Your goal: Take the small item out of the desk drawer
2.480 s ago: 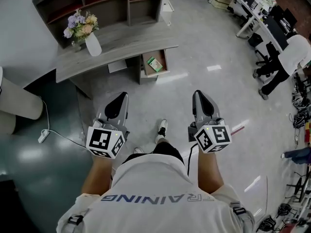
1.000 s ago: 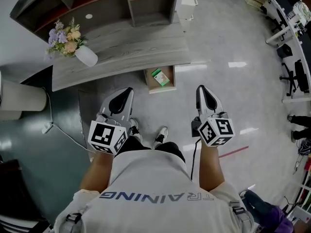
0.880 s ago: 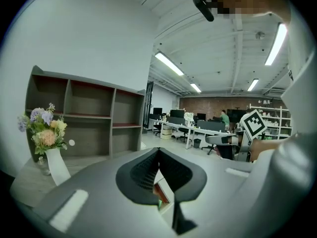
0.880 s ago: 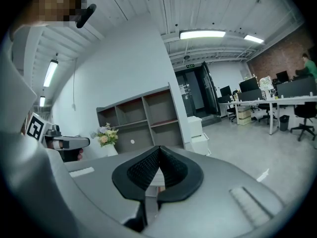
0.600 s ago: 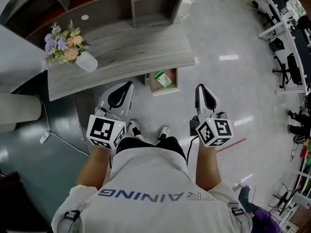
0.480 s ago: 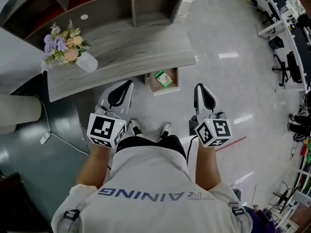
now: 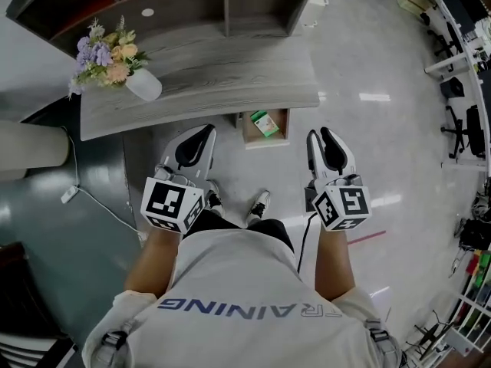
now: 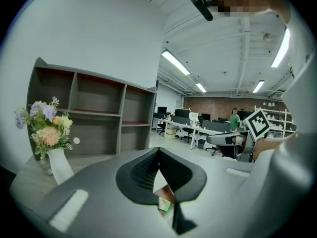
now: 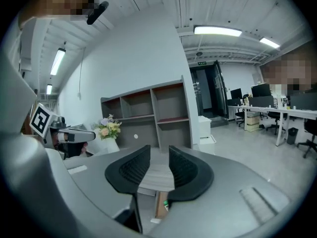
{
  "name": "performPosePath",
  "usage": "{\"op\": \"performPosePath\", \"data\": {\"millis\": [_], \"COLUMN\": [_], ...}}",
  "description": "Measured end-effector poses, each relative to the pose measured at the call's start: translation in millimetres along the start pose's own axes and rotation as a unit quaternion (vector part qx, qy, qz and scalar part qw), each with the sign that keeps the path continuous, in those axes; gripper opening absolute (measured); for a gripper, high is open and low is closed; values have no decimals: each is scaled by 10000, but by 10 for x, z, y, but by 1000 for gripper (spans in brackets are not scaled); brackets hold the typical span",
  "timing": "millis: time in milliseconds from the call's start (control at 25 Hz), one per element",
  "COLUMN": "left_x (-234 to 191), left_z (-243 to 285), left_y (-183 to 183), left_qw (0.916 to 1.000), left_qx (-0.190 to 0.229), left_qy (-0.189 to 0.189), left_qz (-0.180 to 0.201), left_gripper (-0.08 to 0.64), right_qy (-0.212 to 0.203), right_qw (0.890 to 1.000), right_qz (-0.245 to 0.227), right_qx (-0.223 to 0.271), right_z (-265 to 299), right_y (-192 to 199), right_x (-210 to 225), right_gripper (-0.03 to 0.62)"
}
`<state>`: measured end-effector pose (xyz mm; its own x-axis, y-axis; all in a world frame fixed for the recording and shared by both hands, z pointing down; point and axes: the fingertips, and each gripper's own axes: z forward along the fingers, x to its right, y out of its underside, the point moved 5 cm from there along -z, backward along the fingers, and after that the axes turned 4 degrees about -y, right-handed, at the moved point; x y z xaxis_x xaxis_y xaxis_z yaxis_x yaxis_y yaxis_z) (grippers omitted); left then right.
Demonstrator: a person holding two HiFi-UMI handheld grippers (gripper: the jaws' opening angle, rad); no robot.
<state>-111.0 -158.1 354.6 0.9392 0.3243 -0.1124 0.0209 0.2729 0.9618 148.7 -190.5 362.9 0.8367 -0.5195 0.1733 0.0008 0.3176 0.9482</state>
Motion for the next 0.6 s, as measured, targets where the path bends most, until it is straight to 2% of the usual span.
{"op": "performPosePath", "data": {"millis": [120, 240, 400, 600], "left_x": [40, 52, 32, -20], "left_z": [25, 56, 106, 193], "left_y": [74, 172, 321, 569], "left_qw": [9998, 9994, 9984, 9963], "left_qx": [-75, -145, -242, -369], "left_qy": [-155, -307, -488, -719], "left_qz": [-39, -74, -165, -286], "left_gripper": [-2, -2, -2, -2], "right_qy": [-115, -205, -341, -296], "right_qw": [9988, 9954, 9884, 9759], "right_qz": [-272, -505, -657, -955], "right_qx": [-388, -790, -1323, -1939], "right_z": [118, 244, 438, 772], "right_y": [148, 367, 728, 1357], "right_x": [46, 83, 134, 235], "right_gripper": [239, 305, 359, 374]}}
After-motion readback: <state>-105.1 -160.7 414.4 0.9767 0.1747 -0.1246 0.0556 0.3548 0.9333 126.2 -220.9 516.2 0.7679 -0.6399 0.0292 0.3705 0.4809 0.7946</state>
